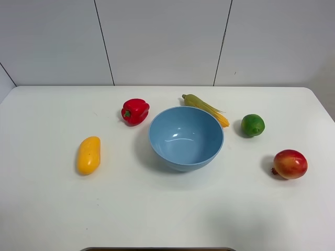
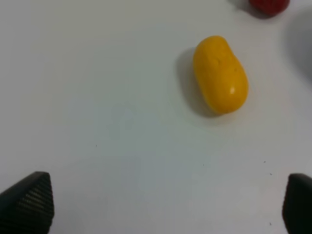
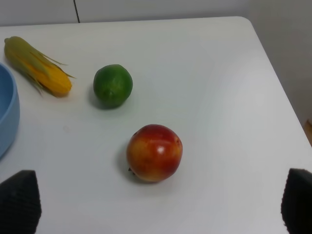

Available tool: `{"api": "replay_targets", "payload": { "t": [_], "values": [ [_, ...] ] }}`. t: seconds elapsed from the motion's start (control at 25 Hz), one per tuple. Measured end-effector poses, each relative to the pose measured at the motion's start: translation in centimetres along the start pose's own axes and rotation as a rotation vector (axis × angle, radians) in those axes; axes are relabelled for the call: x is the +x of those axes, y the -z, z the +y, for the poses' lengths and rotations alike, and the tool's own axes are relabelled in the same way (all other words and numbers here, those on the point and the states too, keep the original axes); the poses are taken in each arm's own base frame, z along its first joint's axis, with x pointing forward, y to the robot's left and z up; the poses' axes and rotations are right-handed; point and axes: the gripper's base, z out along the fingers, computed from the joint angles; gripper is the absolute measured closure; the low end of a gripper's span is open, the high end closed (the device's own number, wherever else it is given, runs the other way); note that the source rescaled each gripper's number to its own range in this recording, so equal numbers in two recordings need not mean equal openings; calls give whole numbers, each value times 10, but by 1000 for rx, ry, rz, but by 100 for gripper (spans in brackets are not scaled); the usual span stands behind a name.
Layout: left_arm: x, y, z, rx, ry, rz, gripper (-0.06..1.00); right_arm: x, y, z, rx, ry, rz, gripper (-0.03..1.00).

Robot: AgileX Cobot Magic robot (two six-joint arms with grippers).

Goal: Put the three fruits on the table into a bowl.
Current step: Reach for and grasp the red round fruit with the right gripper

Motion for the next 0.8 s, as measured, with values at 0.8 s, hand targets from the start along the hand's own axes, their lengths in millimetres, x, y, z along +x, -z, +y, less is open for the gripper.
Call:
{"api": "replay_targets", "payload": {
  "t": [0.8],
  "values": [
    [0,0,0,0,0,0,8,0,0,0,0,0,0,-3]
  ]
}}
